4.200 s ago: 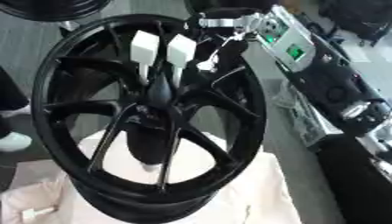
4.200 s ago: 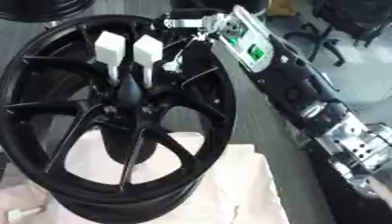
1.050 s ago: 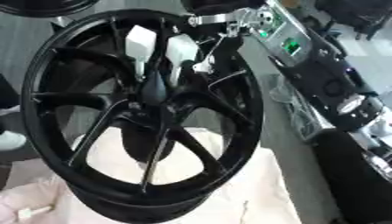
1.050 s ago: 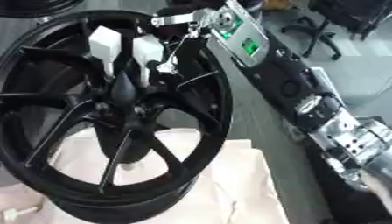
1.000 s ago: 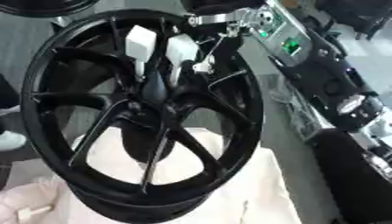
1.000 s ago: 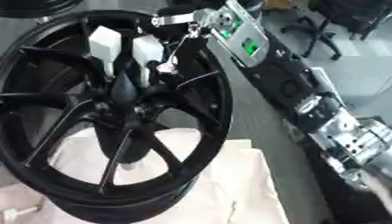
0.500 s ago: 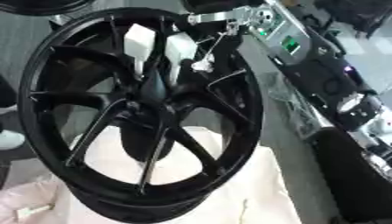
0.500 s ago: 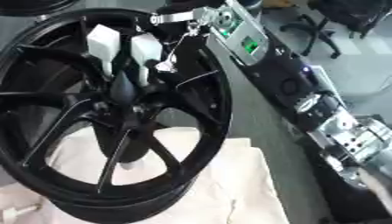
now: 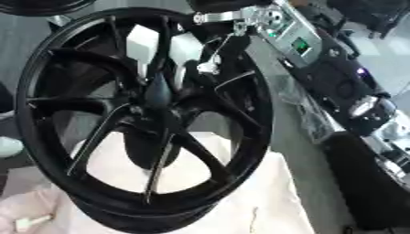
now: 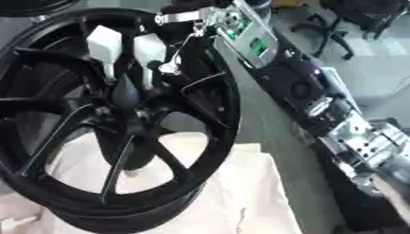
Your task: Pull the pin out of the wheel hub.
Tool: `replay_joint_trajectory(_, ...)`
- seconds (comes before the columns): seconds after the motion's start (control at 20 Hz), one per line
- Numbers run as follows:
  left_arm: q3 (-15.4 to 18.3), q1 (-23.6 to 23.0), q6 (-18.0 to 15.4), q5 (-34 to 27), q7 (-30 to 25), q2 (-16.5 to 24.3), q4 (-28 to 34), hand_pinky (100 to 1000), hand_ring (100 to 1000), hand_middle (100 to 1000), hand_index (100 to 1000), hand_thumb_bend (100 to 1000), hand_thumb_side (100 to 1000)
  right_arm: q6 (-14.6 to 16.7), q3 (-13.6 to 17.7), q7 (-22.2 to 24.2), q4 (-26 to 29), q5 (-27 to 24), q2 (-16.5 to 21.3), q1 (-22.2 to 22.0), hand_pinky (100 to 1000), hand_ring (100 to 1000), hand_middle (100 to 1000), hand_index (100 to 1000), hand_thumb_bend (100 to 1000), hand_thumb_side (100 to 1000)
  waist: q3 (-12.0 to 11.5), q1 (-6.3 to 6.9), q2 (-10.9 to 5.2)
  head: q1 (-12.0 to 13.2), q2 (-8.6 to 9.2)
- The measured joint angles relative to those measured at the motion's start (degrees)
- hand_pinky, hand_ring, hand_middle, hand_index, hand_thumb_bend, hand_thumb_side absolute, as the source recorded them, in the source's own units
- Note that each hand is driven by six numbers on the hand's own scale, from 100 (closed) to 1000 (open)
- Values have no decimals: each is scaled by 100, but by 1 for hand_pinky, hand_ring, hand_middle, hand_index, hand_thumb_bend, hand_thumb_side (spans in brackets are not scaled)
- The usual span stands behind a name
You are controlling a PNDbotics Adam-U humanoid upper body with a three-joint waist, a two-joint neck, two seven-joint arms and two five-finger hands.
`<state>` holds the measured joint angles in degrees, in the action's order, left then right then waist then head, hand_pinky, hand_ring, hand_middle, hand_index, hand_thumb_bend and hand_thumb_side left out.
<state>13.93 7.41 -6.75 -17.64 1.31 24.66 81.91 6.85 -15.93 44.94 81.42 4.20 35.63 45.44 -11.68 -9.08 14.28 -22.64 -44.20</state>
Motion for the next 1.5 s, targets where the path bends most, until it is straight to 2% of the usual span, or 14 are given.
replay_joint_trajectory(0.7, 0, 0, 19, 16, -21, 0, -1, 853, 729, 678, 813, 140, 893, -100, 96, 6, 110, -252, 147, 93, 203, 237, 273, 464, 100, 100, -1, 9, 0, -42, 0)
replay_joint_trajectory(0.9, 1, 0, 19, 17, -23, 0, -1, 853, 730, 679, 813, 140, 891, -199, 211, -8, 200, -494, 233, 97, 190, 232, 273, 464, 100, 100, 20, 11, -2, -48, 0)
replay_joint_trajectory(1.05, 3, -10, 19, 17, -23, 0, -1, 854, 730, 679, 813, 140, 888, -350, 403, -109, 357, -915, 379, 91, 182, 228, 272, 463, 100, 100, 60, 26, -5, -48, 0)
replay_joint_trajectory(1.25, 15, -43, 19, 17, -24, -1, -1, 854, 730, 680, 814, 140, 886, -628, 822, -433, 720, -1778, 783, -111, 177, 225, 273, 464, 100, 100, 145, 71, -53, 10, -1)
replay_joint_trajectory(1.4, 36, -87, 19, 1, -24, -3, -1, 855, 731, 681, 814, 140, 882, -761, 1209, -837, 1032, -2449, 1245, -465, 178, 225, 274, 464, 100, 116, 237, 106, -84, 96, -1)
replay_joint_trajectory(1.5, 39, -95, 19, -1, -24, -5, 1, 855, 731, 681, 814, 141, 879, -768, 1553, -1192, 1206, -2930, 1608, -924, 183, 227, 277, 465, 100, 127, 314, 142, -90, 182, -1)
